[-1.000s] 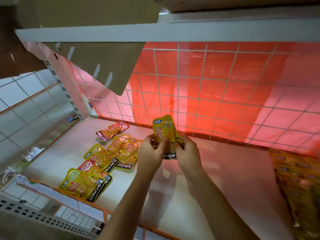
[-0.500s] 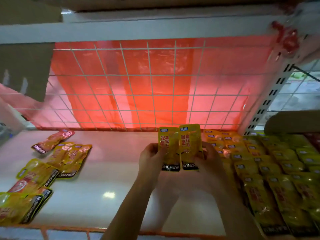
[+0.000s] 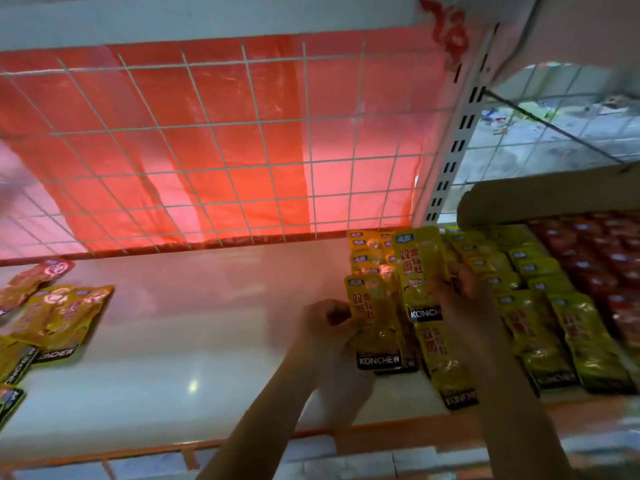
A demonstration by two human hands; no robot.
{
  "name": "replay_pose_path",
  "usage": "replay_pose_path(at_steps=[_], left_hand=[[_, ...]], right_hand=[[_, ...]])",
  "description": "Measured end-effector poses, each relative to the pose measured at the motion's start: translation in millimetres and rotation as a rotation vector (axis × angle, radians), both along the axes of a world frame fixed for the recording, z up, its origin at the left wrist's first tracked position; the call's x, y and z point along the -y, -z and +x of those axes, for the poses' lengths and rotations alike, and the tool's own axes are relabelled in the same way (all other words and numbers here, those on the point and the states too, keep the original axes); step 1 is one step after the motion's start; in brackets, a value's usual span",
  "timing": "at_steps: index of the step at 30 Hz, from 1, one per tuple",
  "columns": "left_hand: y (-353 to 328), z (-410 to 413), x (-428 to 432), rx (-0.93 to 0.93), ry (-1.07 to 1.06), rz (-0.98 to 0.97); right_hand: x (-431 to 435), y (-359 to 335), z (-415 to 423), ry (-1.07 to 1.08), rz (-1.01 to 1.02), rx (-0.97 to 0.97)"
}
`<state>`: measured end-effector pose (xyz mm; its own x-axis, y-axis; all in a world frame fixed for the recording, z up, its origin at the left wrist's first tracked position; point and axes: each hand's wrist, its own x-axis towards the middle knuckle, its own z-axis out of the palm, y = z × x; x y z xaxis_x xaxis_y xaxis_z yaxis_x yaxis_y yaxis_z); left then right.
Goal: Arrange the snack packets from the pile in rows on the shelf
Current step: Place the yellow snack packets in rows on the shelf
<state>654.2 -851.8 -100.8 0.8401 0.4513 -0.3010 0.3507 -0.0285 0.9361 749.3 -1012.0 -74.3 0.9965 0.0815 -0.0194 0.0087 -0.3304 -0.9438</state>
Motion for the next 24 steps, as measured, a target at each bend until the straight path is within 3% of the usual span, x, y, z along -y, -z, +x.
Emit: replay_pose_path(at_steps=[11,18,24], left_hand=[[6.8,-5.4,25.5,-0.123,0.181,0.507],[3.2,-6.5,24.0,-0.104,0.163,0.509],[3.9,-7.5,18.8,-0.098,0.159,0.53]], right_hand=[[35.3,6.9,-15.6,-0.116,-0.132,-0.135],[30.9,11.6,-42.1,-0.336,-0.256,-0.159],[27.4,12.4,-58.5,-0.401,-0.483,-0.062]])
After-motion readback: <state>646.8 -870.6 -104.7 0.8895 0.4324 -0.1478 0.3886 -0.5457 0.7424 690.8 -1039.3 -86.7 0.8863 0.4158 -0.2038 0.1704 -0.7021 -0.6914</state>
